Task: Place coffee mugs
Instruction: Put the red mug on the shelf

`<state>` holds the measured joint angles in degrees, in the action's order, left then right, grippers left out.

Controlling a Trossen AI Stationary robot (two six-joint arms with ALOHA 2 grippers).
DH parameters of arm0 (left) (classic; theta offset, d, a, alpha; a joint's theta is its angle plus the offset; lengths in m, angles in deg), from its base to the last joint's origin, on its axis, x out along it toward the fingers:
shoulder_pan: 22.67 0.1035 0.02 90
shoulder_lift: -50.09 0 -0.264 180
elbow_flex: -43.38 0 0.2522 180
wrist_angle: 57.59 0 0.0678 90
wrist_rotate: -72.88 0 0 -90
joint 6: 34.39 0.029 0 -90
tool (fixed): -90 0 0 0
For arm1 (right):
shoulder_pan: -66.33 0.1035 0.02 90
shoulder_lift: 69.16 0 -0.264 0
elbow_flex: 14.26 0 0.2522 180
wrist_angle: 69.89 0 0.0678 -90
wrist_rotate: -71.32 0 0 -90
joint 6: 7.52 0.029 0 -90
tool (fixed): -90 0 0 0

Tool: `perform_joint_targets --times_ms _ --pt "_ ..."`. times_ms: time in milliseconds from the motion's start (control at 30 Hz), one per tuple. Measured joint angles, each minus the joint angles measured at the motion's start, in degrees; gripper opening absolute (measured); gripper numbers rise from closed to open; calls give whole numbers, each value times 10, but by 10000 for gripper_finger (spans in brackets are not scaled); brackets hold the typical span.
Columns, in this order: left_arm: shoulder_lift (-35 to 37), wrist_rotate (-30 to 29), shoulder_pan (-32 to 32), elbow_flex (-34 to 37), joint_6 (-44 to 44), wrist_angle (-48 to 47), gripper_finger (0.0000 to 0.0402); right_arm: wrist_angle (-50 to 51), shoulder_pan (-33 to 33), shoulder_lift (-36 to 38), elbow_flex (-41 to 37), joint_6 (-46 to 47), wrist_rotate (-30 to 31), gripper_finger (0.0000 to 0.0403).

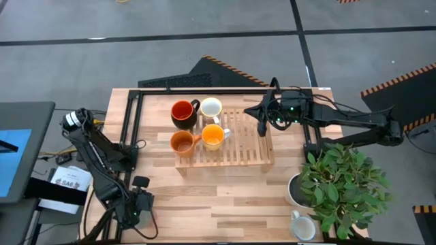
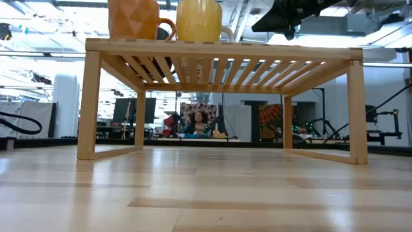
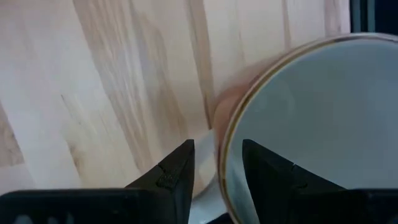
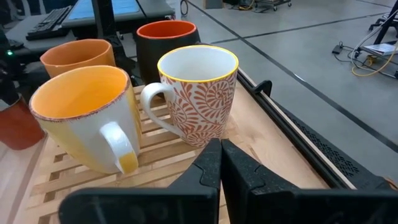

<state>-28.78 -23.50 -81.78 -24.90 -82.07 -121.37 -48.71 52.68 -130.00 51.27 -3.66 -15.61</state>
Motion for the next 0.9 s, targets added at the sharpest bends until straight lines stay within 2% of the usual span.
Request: perform_joint_targets --times_ms 200,300,400,500,633,700,900 --pt "0 1 21 0 33 3 110 0 0 0 0 -11 0 26" --pt "0 21 41 0 68 3 77 0 0 0 0 -12 0 27" --pt "0 43 62 -10 94 -13 25 0 0 0 0 -14 0 28" --pt "0 64 84 -32 100 -41 11 0 0 0 0 -15 0 27" --pt "0 83 106 -108 97 -103 6 0 0 0 0 -13 -2 28" --pt "0 72 114 -164 99 -136 6 0 3 0 0 -13 -2 30" --pt "1 -74 157 -362 176 -188 5 -2 19 0 0 -13 -4 30"
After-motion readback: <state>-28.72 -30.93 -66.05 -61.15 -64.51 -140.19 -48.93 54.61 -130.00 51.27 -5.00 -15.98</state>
